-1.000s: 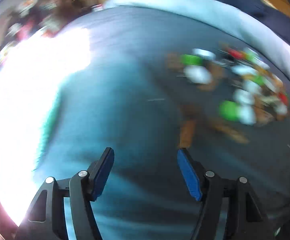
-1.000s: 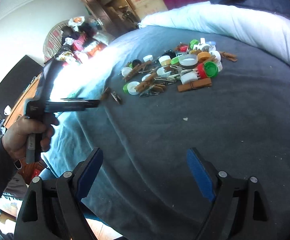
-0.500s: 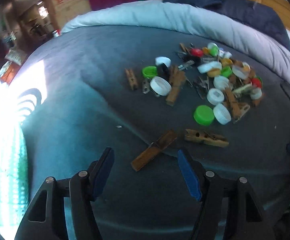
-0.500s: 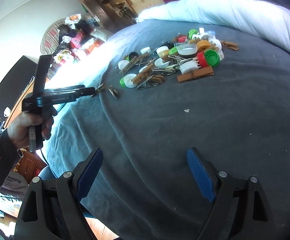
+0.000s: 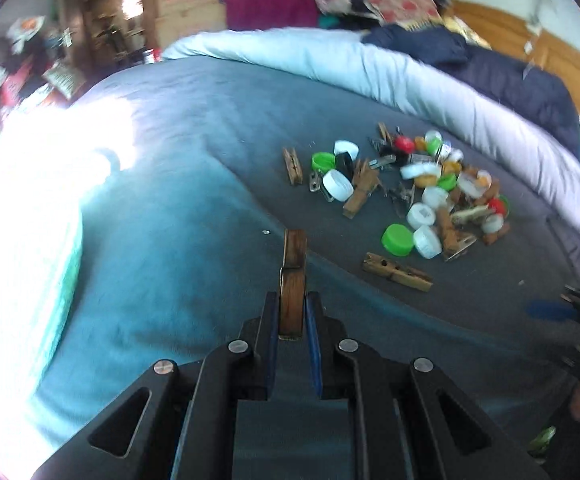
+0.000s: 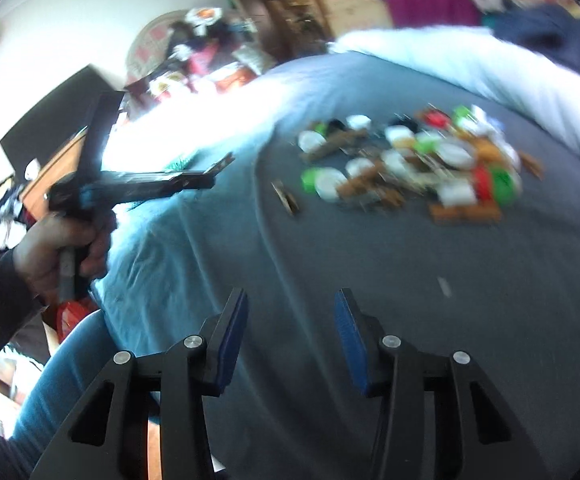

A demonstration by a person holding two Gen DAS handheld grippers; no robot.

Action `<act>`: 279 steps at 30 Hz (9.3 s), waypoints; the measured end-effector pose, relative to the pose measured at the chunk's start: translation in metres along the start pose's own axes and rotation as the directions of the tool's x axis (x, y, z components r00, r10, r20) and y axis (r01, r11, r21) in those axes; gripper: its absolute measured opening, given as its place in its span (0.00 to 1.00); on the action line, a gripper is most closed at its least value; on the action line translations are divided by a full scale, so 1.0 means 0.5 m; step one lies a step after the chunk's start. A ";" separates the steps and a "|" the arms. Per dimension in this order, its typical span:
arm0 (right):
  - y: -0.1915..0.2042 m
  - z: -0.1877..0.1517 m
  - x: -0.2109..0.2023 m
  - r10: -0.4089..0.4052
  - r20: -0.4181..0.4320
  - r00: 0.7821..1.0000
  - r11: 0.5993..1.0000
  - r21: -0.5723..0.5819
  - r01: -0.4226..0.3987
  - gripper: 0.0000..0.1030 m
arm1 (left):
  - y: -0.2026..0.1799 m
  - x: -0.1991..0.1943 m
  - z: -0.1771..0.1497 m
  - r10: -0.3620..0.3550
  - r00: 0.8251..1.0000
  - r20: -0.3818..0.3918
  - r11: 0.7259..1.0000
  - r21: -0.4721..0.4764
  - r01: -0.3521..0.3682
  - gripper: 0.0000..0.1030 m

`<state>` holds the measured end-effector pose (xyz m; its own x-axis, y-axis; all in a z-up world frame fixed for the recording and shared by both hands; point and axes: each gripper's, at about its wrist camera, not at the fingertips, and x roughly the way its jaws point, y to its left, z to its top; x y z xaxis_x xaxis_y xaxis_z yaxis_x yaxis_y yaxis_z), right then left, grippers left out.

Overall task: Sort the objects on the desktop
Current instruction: 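Grasp a wooden clothespin with left tool while right grasps another clothespin, then carry both clothespins over the teal basket and open both tools, then return both open tools over the pile on the bed, then lower the left tool onto a white cap and close it, then grasp a white QR-printed cap with right tool while left holds its cap, then carry both white caps over the teal basket and open both tools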

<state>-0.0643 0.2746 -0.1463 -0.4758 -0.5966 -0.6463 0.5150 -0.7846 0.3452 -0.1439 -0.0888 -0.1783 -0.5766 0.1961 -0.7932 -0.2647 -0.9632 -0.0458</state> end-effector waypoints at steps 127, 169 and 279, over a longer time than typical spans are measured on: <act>0.607 0.642 0.305 0.183 -0.161 0.970 0.931 -0.288 -0.223 0.14 | 0.629 -0.268 0.158 0.321 0.946 -0.037 0.893 -0.322 -0.316 0.28; -0.103 -0.058 -0.038 -0.087 -0.045 0.995 0.964 0.247 0.095 0.77 | 0.078 0.275 0.203 0.120 0.976 -0.184 0.982 -0.120 -0.144 0.73; 0.028 0.344 0.017 -0.106 0.112 0.988 0.991 -0.075 0.115 0.28 | 0.029 -0.157 0.120 0.253 0.926 0.281 0.964 -0.159 -0.215 0.31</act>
<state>-0.1836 0.2297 -0.0300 -0.6045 -0.5248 -0.5993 0.5087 -0.8333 0.2166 -0.1488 -0.1070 -0.0803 -0.8177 -0.0106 -0.5756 -0.0084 -0.9995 0.0304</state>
